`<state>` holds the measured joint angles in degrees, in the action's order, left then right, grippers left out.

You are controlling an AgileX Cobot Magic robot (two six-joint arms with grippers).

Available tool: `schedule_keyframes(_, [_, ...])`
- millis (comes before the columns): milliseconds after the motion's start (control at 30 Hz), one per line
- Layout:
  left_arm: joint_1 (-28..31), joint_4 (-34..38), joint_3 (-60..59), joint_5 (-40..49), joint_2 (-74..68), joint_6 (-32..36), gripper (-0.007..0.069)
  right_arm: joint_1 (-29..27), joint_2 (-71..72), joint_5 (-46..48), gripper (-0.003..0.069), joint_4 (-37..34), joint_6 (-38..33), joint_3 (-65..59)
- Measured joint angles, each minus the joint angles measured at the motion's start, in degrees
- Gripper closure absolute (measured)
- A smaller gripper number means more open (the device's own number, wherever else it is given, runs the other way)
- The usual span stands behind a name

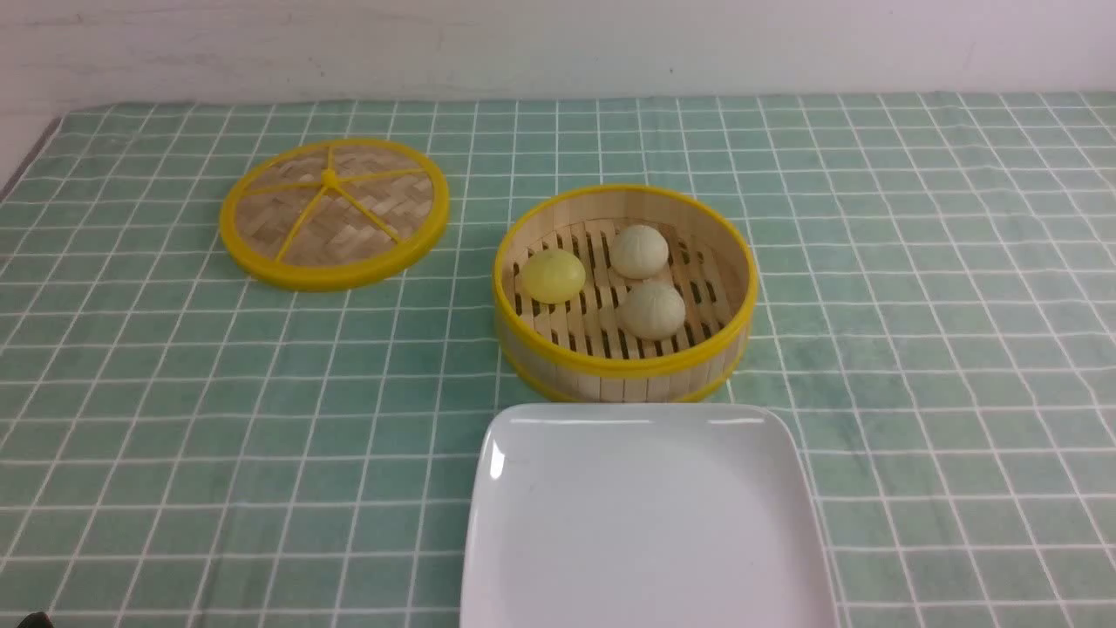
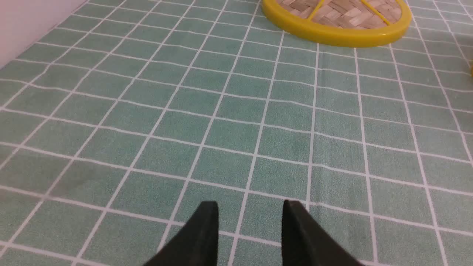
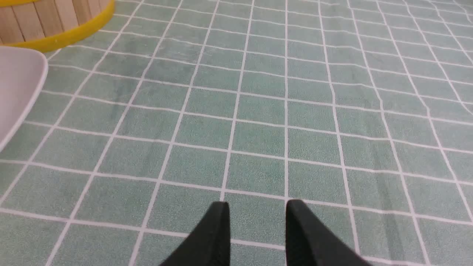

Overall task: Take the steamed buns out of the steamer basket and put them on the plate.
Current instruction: Use the right arm to grab the steamed stuffed bun that is closest to it

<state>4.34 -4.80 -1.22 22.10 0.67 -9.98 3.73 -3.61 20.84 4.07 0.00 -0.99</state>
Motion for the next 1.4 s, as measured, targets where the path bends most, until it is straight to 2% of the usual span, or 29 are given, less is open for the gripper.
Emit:
schedule_keyframes(1200, [0.0,0.0,0.0,0.0,0.0,0.0,0.0351,0.0,0.0,0.0,0.0419,0.19,0.0,0.0])
schedule_keyframes(1400, [0.0,0.0,0.0,0.0,0.0,0.0,0.0351,0.0,0.0,0.5,0.0419,-0.48,3.26,1.53])
